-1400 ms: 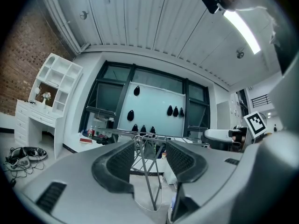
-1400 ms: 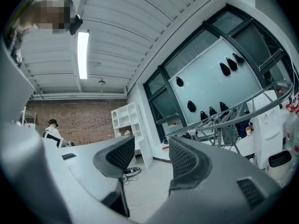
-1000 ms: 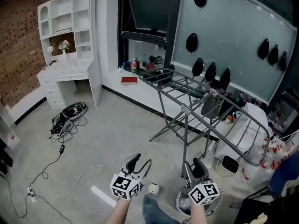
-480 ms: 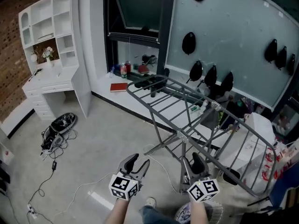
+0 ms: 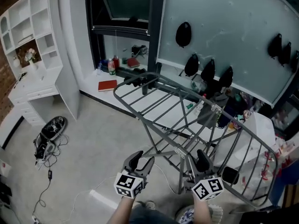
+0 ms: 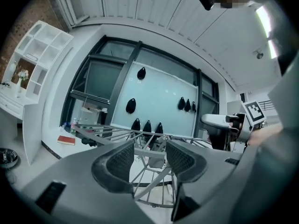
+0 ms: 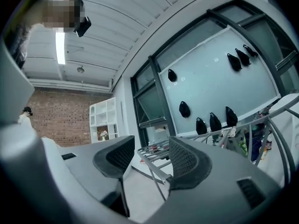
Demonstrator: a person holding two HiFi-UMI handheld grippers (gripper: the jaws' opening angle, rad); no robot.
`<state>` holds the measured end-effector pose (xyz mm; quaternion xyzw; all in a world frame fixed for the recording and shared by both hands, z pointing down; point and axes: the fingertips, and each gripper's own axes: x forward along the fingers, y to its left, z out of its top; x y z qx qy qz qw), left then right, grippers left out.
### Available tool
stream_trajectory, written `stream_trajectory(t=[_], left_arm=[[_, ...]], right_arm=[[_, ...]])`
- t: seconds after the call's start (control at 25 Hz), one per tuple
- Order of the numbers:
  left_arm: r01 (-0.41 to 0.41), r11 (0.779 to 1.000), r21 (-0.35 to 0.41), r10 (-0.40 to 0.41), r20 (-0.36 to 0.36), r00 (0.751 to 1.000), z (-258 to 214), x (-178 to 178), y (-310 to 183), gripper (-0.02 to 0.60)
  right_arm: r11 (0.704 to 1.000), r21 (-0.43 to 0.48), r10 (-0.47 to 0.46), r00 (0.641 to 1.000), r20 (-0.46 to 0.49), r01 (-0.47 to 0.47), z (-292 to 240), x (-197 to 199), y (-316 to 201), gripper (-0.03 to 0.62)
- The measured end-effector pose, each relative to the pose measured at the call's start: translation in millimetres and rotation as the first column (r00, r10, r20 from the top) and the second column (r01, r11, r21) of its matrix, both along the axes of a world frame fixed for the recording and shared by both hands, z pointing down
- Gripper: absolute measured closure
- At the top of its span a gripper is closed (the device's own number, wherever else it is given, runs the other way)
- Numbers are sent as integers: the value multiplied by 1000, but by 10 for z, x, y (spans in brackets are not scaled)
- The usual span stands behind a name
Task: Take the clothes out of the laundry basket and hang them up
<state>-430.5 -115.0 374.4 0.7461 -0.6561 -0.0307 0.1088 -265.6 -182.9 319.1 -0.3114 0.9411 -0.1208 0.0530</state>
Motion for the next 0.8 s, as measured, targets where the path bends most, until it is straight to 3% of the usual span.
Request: stream_trajectory(t=[0.28, 0.44, 0.64, 0.8], left_arm=[[-136, 990, 29, 134, 49, 990, -182, 30, -476, 370], [-229, 973, 24, 227, 56, 972, -175, 248, -578, 371], [-359, 933, 30, 356, 75, 932, -212, 727, -739, 371], [-471, 882, 33, 468, 64, 881, -221, 1268, -811, 370]], right_arm=[[991, 14, 134, 991, 32, -134, -75, 28, -182, 381], [978, 21, 209, 978, 27, -209, -81, 212, -113, 381], [938, 24, 346, 938, 31, -346, -106, 722, -49, 381], [884, 18, 467, 883, 33, -468, -114, 1281, 105, 381]])
